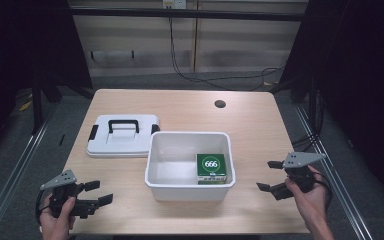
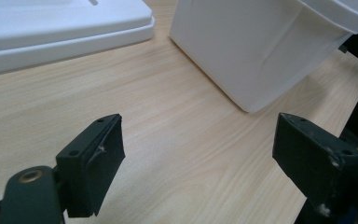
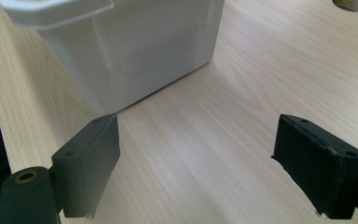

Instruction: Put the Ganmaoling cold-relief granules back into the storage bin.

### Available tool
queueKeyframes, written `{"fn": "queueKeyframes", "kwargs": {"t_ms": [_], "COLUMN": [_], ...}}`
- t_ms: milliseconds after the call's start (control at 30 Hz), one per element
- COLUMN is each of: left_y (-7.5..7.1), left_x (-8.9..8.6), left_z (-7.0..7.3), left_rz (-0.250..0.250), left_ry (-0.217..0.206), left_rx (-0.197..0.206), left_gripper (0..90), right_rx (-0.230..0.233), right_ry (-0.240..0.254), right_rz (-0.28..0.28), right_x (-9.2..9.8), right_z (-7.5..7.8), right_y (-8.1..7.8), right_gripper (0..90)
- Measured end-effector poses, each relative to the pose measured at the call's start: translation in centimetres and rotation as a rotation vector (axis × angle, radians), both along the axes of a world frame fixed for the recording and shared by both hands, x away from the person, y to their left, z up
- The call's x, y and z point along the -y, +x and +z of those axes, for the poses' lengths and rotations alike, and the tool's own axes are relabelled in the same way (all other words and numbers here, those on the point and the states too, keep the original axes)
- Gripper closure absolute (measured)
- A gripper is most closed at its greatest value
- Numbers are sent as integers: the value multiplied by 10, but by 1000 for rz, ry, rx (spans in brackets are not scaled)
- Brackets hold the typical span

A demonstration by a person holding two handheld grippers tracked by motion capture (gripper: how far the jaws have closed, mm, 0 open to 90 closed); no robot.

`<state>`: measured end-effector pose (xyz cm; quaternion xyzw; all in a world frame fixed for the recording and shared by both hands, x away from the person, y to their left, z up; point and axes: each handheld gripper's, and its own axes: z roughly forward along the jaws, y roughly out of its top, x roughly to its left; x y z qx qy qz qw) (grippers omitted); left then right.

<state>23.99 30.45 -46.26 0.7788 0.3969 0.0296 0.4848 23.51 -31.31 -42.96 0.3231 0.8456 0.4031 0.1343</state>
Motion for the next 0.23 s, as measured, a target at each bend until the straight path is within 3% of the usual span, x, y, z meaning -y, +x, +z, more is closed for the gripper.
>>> {"fn": "queueKeyframes", "kwargs": {"t_ms": [233], "left_y": [-1], "left_x": [0], "left_z": [1], "left_rz": [0], "left_ry": [-7], "left_rx": [6], "left_gripper": [165], "right_rx": [-18], "right_ry": [33], "right_rz": [-63], "right_x": [12], "right_z": [-20], "right_y": [-5], "right_gripper": [132]}}
